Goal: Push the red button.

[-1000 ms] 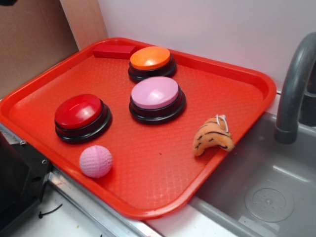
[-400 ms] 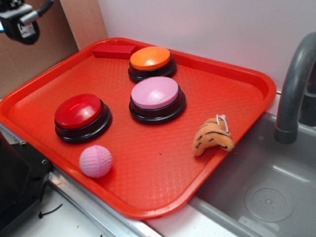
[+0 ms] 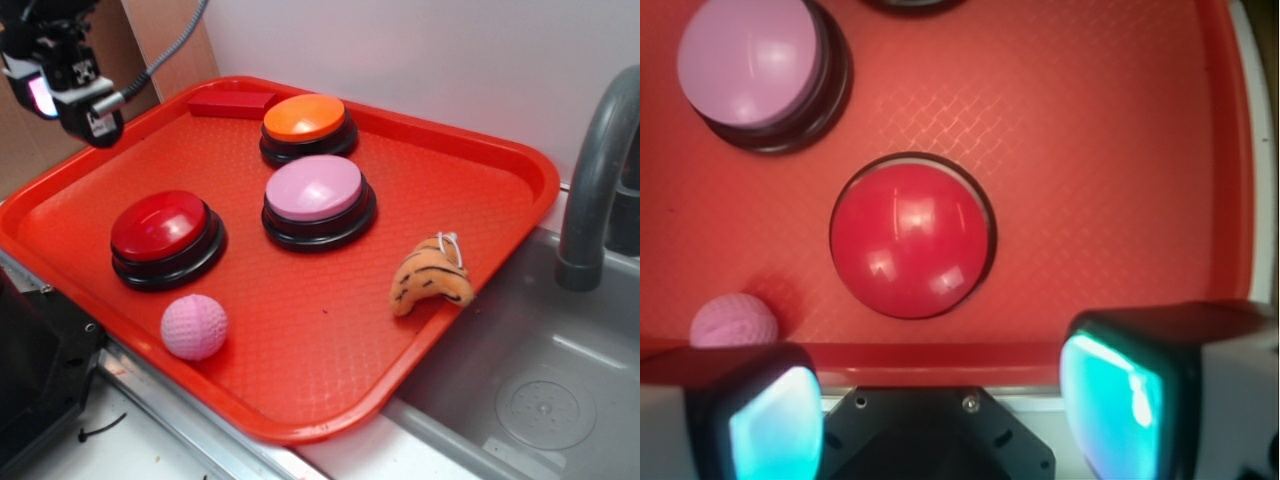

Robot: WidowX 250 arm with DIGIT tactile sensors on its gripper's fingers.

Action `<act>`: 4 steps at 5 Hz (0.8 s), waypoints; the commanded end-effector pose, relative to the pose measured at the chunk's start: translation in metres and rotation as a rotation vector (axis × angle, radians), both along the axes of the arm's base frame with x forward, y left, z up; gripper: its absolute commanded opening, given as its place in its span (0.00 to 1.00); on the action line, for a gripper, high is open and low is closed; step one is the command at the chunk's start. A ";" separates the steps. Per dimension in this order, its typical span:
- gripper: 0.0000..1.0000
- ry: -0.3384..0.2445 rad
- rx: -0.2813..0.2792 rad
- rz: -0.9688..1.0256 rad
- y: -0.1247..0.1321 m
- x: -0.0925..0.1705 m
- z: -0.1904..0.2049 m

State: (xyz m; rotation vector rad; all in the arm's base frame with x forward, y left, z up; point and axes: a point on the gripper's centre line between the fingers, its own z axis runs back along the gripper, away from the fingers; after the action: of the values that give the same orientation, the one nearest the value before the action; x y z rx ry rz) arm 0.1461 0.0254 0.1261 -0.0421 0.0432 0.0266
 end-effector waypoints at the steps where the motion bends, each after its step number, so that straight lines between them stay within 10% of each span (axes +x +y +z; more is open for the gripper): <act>1: 1.00 -0.063 0.039 -0.082 -0.007 0.015 -0.030; 4: 1.00 -0.036 0.053 -0.142 -0.015 0.024 -0.071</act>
State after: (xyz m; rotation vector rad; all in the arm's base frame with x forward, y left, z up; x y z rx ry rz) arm 0.1673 0.0101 0.0531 0.0123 0.0259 -0.1138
